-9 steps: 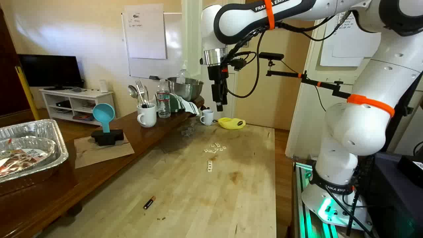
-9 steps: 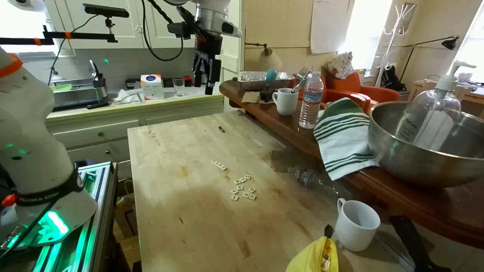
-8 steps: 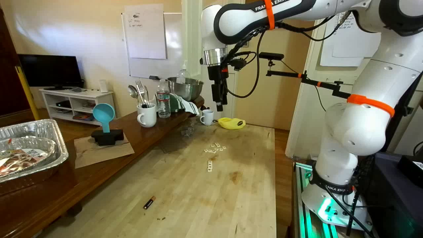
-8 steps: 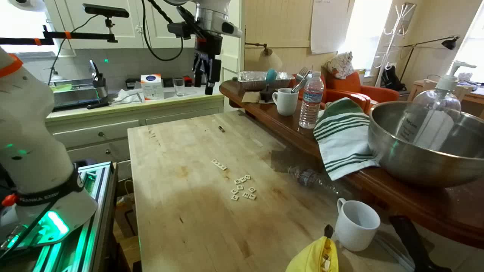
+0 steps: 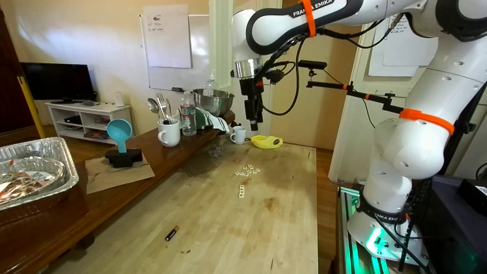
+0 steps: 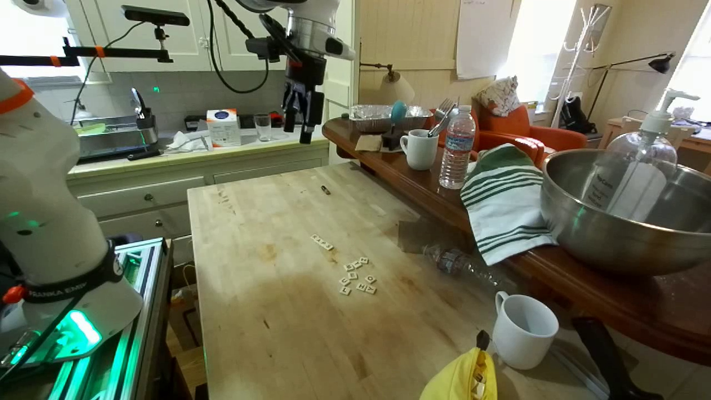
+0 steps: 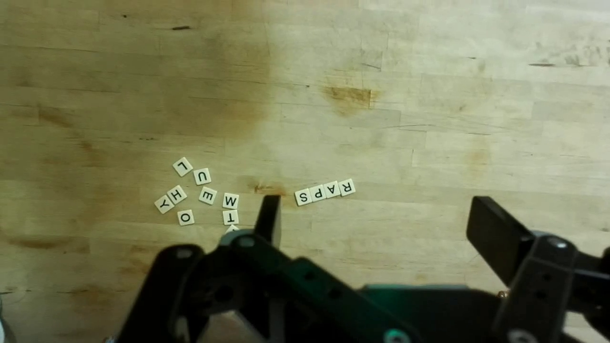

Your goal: Push the last word tile in the sequence to the right

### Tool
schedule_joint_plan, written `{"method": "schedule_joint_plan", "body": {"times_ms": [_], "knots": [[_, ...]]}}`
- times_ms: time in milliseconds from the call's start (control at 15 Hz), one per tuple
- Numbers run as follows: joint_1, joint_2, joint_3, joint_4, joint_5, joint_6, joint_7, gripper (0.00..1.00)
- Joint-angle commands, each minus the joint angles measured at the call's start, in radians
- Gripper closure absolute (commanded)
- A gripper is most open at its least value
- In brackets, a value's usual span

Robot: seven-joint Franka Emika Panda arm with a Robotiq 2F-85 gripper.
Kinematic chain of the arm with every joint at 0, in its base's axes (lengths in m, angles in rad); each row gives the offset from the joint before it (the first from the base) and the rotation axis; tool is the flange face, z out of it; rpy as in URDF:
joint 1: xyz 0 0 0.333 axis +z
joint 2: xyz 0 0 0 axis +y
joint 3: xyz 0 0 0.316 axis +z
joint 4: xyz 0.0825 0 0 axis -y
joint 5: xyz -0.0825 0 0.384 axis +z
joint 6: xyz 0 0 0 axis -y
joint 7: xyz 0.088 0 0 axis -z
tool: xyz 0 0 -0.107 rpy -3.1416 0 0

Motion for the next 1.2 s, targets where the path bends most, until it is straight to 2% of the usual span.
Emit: {"method": "schedule_joint_plan", "body": {"times_ms": [0, 267, 467, 600, 733, 800, 867, 933, 1133], "knots": [[-0.002, -0.006, 0.003, -0.101, -0.019, 0.112, -0.021, 0.0], [0.008, -0.004, -0.021, -0.222, 0.013, 0.304, -0.18, 0.0], [0.004, 0.009, -0.037, -0.306, 0.033, 0.502, -0.229, 0.0], [0.001, 0.03, -0.047, -0.342, 0.022, 0.571, -0.262, 0.0], [-0.002, 0.047, -0.058, -0.371, 0.017, 0.624, -0.289, 0.0], [-0.006, 0.067, -0.057, -0.364, 0.007, 0.606, -0.279, 0.0], [-0.022, 0.085, -0.042, -0.347, -0.035, 0.574, -0.193, 0.0], [-0.008, 0.053, -0.05, -0.355, 0.0, 0.581, -0.246, 0.0], [-0.017, 0.078, -0.048, -0.353, -0.011, 0.581, -0.223, 0.0]]}}
